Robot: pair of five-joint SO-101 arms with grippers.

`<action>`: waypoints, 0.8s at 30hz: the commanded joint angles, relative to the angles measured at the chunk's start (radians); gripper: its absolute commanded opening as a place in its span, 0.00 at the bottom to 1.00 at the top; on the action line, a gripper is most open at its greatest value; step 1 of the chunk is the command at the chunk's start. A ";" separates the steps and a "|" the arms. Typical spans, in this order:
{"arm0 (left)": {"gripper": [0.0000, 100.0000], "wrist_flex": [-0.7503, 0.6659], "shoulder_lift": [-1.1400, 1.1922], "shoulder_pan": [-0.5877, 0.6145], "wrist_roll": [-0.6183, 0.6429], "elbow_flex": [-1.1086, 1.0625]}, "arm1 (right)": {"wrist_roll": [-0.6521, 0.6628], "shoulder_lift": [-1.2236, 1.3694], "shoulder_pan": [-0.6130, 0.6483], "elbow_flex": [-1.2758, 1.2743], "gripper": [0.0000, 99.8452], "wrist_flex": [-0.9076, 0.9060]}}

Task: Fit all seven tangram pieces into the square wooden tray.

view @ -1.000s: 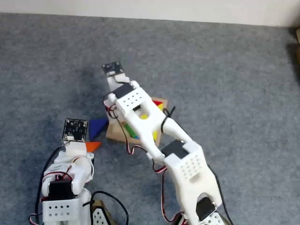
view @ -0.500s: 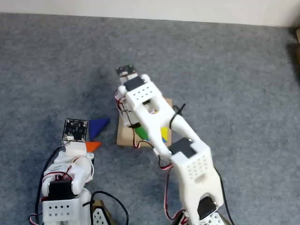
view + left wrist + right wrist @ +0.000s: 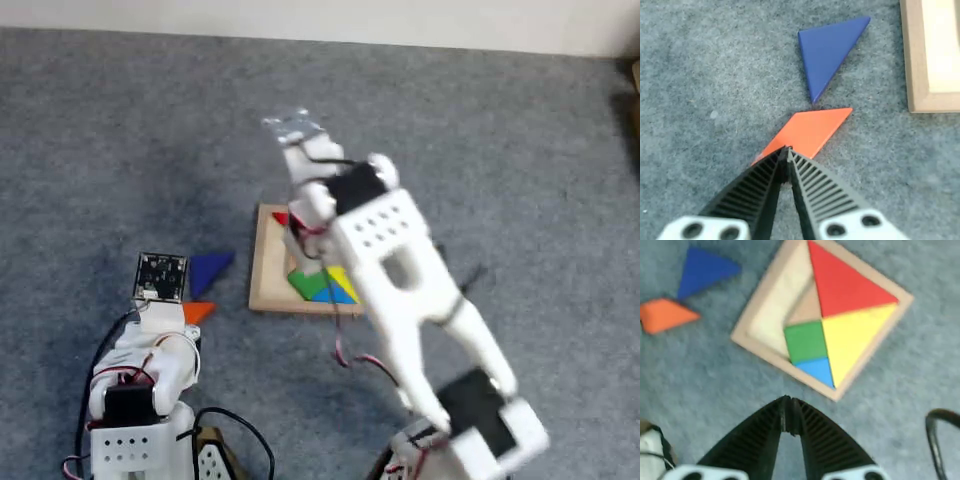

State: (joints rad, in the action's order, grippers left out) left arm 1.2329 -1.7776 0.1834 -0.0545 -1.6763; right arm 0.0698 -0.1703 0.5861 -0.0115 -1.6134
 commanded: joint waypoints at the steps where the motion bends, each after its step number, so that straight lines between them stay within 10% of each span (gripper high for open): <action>1: 0.00 0.002 -0.044 -0.008 -0.008 -0.019 | 0.037 -0.234 -0.101 -0.156 0.00 0.038; 24: 0.00 -0.002 -0.044 -0.059 -0.005 -0.019 | 0.044 -1.257 -0.409 -1.237 0.00 0.486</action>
State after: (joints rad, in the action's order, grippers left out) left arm 1.2329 -1.7776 0.1772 -0.0545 -1.6763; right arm 0.1036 -1.3149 0.1918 -1.2236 -1.1531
